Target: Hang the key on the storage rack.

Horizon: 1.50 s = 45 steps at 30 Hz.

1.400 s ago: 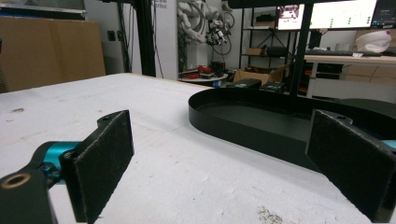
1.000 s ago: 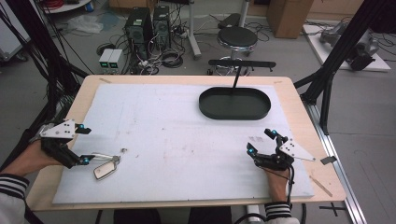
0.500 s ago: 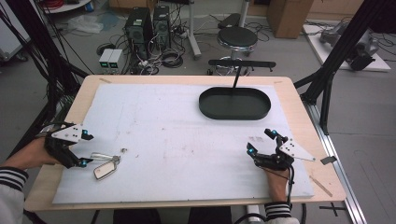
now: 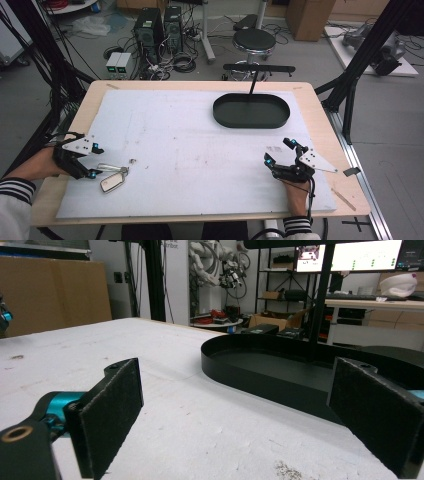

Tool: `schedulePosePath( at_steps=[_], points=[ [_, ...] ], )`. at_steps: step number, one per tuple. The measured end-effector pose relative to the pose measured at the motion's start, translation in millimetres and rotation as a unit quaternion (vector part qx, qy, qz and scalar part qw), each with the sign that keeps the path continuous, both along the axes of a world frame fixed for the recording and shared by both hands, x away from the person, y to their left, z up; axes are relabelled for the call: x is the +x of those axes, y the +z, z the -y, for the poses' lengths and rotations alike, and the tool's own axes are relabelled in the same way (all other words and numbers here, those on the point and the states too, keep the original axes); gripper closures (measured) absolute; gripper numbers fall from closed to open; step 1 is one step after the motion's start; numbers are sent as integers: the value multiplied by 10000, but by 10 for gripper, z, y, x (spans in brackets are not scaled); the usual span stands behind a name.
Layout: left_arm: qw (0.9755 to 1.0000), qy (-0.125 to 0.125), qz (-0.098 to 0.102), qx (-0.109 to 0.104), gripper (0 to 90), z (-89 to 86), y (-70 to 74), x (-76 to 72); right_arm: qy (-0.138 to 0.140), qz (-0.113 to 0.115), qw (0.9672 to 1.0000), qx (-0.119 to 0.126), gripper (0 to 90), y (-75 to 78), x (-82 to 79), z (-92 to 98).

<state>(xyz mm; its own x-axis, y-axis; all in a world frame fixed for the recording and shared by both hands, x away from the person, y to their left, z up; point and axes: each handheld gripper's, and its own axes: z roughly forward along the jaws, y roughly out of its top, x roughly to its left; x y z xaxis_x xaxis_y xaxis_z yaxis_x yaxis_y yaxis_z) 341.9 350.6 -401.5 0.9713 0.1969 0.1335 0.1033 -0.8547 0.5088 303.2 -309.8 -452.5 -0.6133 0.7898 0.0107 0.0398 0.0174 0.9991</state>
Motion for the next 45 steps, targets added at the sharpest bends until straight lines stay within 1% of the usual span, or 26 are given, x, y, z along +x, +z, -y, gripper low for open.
schedulePosePath(
  at_steps=[3,5,7,8,9,11,13,16,20,22,24,27,30,32,35,37,39,45],
  points=[
    [10000,15,-15,30,310,4,-8,9,0,1,10000,0,67,0,0,0],
    [9999,-31,-35,89,357,6,-19,10,3,1,10000,0,67,0,0,-1],
    [9998,-80,-80,151,370,9,-28,17,0,0,10000,-1,67,0,0,-2],
    [9998,-84,-112,121,396,14,-34,15,2,-3,10000,-1,67,0,0,-1],
    [9998,-108,-99,128,426,18,-36,17,2,-1,10000,4,68,0,0,-1],
    [9997,-132,-120,183,453,24,-31,23,5,-10,10000,7,67,0,-1,-2],
    [9997,-110,-133,180,488,28,-38,21,2,-2,10000,3,67,0,0,0],
    [9996,-91,-162,198,503,31,-37,29,2,-4,10000,6,67,0,0,-2],
    [9993,-122,-211,298,534,50,-47,32,2,-5,10000,6,67,0,0,-1],
    [9993,-121,-210,294,543,53,-49,33,0,0,10000,-2,67,0,0,-1],
    [9990,-101,-283,322,553,57,-44,38,1,-10,10000,5,67,0,-1,-2],
    [9989,-73,-310,333,591,53,-38,37,3,-5,10000,5,67,0,0,-1],
    [9989,-90,-306,339,611,55,-36,41,4,-2,10000,2,67,0,1,0],
    [9986,-102,-344,392,621,64,-44,44,1,-2,10000,4,67,0,0,-1],
    [9984,-110,-382,406,630,72,-53,44,2,-3,10000,8,67,0,0,-1],
    [9984,-97,-395,396,672,71,-52,54,2,-2,10000,6,68,0,0,-1],
    [9983,-97,-428,394,691,70,-55,59,2,-3,10000,7,67,0,0,-1],
    [9982,-142,-379,439,709,78,-64,53,1,-7,10000,13,68,0,0,-1]
  ],
)
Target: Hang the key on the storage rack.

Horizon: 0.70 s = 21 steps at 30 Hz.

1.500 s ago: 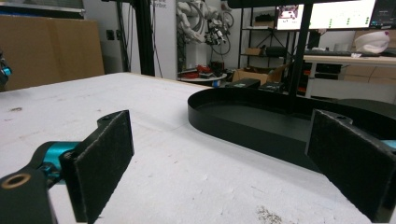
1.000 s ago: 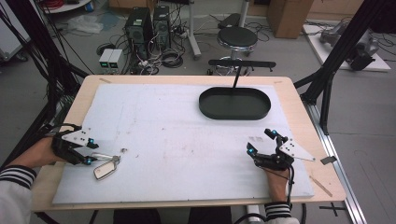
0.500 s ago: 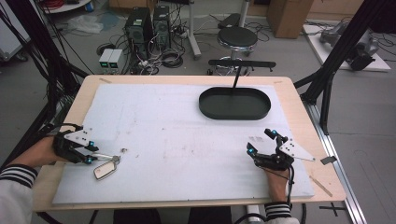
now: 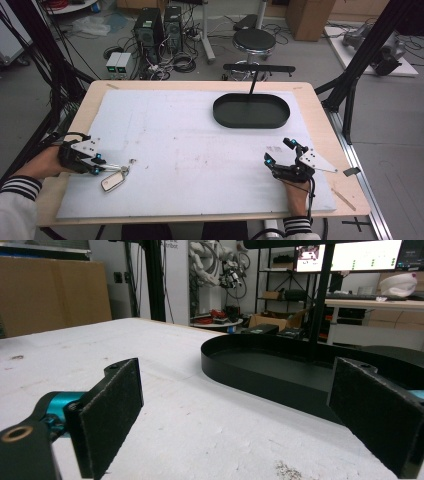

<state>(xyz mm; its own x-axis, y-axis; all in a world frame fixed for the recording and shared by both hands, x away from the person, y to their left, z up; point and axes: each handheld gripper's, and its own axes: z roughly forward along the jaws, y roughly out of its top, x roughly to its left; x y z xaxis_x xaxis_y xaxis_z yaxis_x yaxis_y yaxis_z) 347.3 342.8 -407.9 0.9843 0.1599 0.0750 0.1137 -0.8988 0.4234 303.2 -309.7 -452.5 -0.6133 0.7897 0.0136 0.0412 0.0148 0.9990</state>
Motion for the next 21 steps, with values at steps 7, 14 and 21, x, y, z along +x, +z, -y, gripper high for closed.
schedulePosePath(
  at_steps=[7,14,21],
  points=[
    [10000,53,25,-6,742,0,18,-7,-2,7,10000,-11,67,0,0,1],
    [9999,107,107,-80,743,5,25,-36,-2,-20,10000,9,67,0,1,2],
    [9993,190,279,-160,744,27,62,-76,4,-26,10000,14,67,1,-2,3]
  ],
)
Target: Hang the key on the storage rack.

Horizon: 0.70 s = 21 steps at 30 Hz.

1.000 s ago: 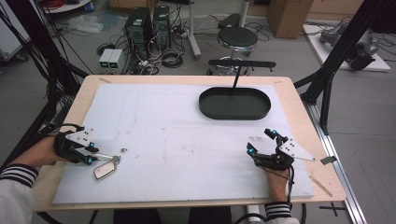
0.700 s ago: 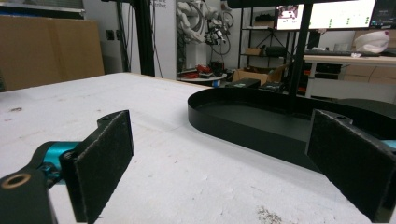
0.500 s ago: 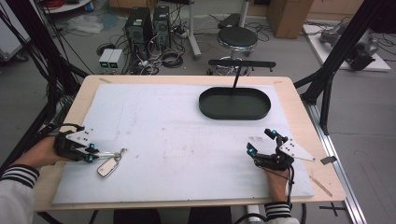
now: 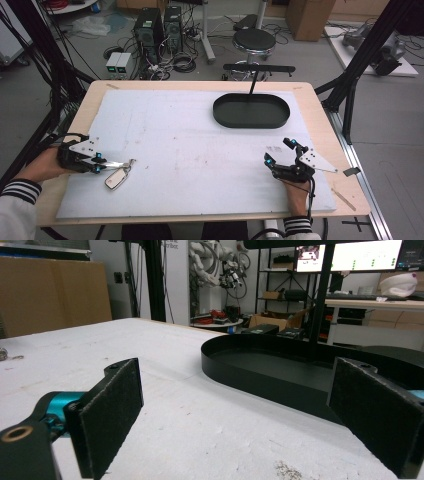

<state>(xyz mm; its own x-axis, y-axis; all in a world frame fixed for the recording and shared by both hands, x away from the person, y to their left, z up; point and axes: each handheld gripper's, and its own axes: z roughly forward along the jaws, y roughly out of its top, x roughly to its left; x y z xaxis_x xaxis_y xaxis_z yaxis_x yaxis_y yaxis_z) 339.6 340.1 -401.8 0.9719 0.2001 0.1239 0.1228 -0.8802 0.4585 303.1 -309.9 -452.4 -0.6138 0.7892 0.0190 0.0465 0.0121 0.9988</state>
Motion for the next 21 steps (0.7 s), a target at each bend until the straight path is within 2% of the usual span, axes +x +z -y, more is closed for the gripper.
schedulePosePath(
  at_steps=[6,10,11,16,21],
  points=[
    [9994,212,150,-217,746,8,45,-35,-18,-61,10000,4,67,5,10,-2],
    [9976,342,267,-544,746,5,115,-64,-3,-124,9999,-76,67,15,23,-18],
    [9976,342,267,-544,746,5,115,-64,6,-159,9998,-73,67,17,26,-20],
    [9939,549,459,-844,746,43,188,-86,126,-249,9996,-20,67,53,37,-39],
    [9904,658,585,-1062,746,112,294,-85,243,-153,9996,66,67,174,44,-65]
  ],
)
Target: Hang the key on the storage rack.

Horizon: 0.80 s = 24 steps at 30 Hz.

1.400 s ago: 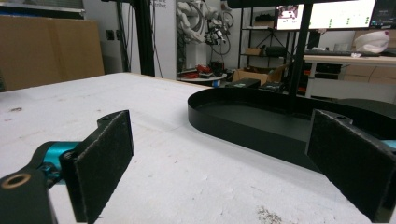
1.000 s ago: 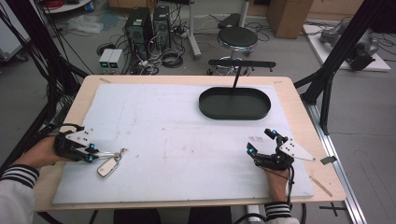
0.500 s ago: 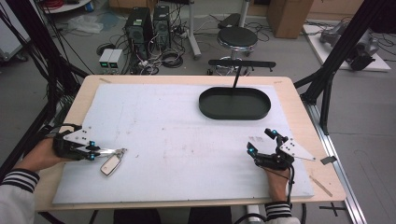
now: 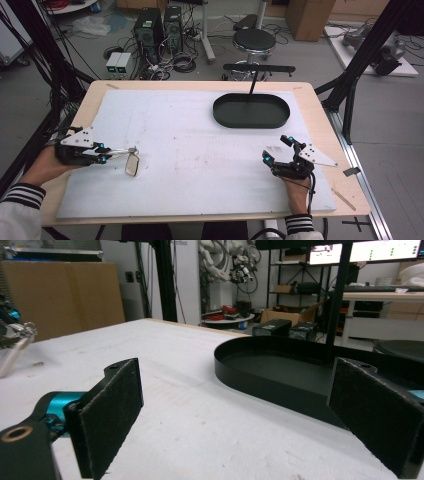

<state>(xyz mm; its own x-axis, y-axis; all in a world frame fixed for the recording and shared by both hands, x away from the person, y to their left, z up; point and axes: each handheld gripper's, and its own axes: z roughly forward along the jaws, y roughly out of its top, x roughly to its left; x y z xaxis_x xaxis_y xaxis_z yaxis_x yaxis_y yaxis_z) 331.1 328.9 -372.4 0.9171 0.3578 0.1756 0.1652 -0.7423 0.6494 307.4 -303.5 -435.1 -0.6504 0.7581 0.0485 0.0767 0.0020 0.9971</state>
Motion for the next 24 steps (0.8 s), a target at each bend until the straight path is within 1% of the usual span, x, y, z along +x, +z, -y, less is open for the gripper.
schedulePosePath(
  at_steps=[1,2,3,4,5,6,8,10,14,16,17,19,20,21,22,24],
  points=[
    [9999,26,-28,-118,746,34,50,5,33,-7,10000,28,67,22,-3,-6],
    [9999,26,-28,-118,746,34,50,5,33,-7,10000,28,67,22,-3,-6],
    [9998,53,-10,-169,745,56,77,3,95,53,9999,52,67,65,6,-18],
    [9997,31,-39,-247,745,98,119,7,125,54,9999,54,67,87,7,-28],
    [9997,31,-39,-247,746,98,119,7,144,39,9999,48,67,103,6,-37],
    [9994,40,8,-355,746,128,152,-1,144,39,9999,48,67,103,6,-37],
    [9987,29,3,-511,746,168,197,-1,202,109,9997,16,67,136,23,-49],
    [9985,0,45,-542,746,223,234,2,254,91,9996,-3,67,172,28,-67],
    [9979,-44,68,-636,746,322,269,12,420,127,9990,1,67,246,53,-107],
    [9967,-109,66,-797,746,353,286,20,539,151,9984,-29,67,291,77,-144],
    [9963,-121,69,-850,746,375,301,25,539,151,9984,-29,67,291,77,-144],
    [9951,-135,83,-979,746,421,325,31,710,105,9974,-94,67,350,120,-198],
    [9946,-154,65,-1028,746,440,337,34,750,134,9970,-104,67,366,135,-209],
    [9943,-169,76,-1049,746,481,359,36,835,86,9964,-112,67,394,146,-231],
    [9929,-203,70,-1167,746,557,395,31,889,109,9959,-131,67,415,165,-247],
    [9926,-220,70,-1190,746,591,414,29,1020,61,9946,-171,67,457,199,-275]
  ],
)
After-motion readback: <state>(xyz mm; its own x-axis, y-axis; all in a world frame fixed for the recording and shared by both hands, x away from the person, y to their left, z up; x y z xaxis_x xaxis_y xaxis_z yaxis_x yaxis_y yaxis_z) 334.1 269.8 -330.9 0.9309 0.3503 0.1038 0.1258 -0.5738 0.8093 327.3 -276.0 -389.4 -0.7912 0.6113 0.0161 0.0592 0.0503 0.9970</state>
